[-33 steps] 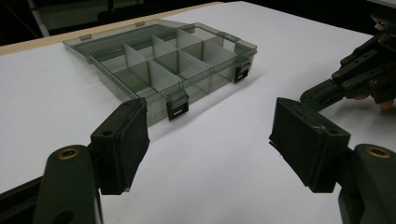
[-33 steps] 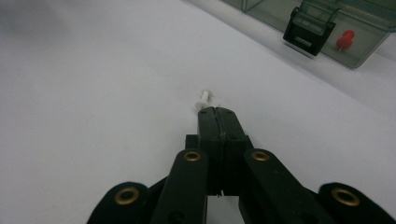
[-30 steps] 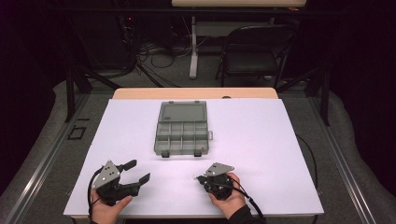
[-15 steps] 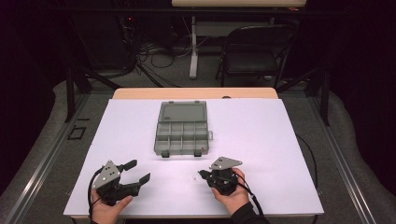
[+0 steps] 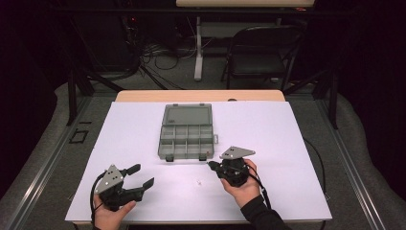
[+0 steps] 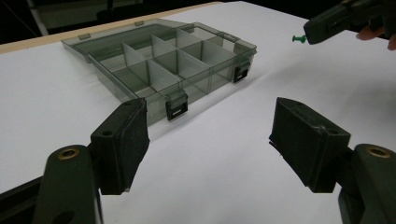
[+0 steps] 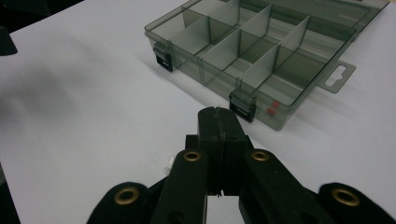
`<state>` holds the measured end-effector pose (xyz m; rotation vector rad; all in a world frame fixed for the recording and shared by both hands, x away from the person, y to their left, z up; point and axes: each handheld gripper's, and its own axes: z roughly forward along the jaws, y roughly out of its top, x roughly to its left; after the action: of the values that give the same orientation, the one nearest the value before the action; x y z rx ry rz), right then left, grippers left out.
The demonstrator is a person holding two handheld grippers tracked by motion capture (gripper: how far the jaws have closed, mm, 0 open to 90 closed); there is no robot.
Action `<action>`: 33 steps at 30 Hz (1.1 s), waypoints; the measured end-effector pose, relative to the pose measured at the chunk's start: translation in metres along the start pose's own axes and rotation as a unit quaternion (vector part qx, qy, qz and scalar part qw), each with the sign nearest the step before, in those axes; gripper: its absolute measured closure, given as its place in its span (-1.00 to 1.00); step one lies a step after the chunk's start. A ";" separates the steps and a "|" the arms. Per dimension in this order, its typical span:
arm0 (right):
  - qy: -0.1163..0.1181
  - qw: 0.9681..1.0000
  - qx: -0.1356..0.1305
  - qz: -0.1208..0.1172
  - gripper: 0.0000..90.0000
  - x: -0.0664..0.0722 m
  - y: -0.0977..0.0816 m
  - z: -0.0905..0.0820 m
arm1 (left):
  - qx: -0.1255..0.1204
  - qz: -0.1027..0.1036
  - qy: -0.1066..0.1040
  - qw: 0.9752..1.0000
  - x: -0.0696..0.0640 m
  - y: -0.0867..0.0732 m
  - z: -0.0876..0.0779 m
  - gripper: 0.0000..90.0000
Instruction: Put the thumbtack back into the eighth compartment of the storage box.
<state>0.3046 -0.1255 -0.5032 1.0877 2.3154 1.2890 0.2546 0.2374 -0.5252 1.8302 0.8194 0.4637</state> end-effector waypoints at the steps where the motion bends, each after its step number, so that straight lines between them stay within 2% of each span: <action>1: -0.001 1.000 -0.001 -0.001 1.00 -0.002 0.002 0.000 | 0.000 0.000 0.000 1.000 0.000 0.000 0.000 -0.39; 19: -0.019 1.000 0.010 0.002 1.00 -0.012 0.030 0.018 | 0.001 0.001 -0.001 1.000 0.000 0.000 0.000 -0.39; 33: -0.038 0.999 0.012 0.017 1.00 -0.026 0.035 0.034 | 0.001 0.001 -0.002 1.000 0.001 0.000 0.000 -0.39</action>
<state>0.3582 -0.1123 -0.4964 1.1683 2.2704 1.2132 0.2553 0.2378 -0.5256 1.8324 0.8152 0.4600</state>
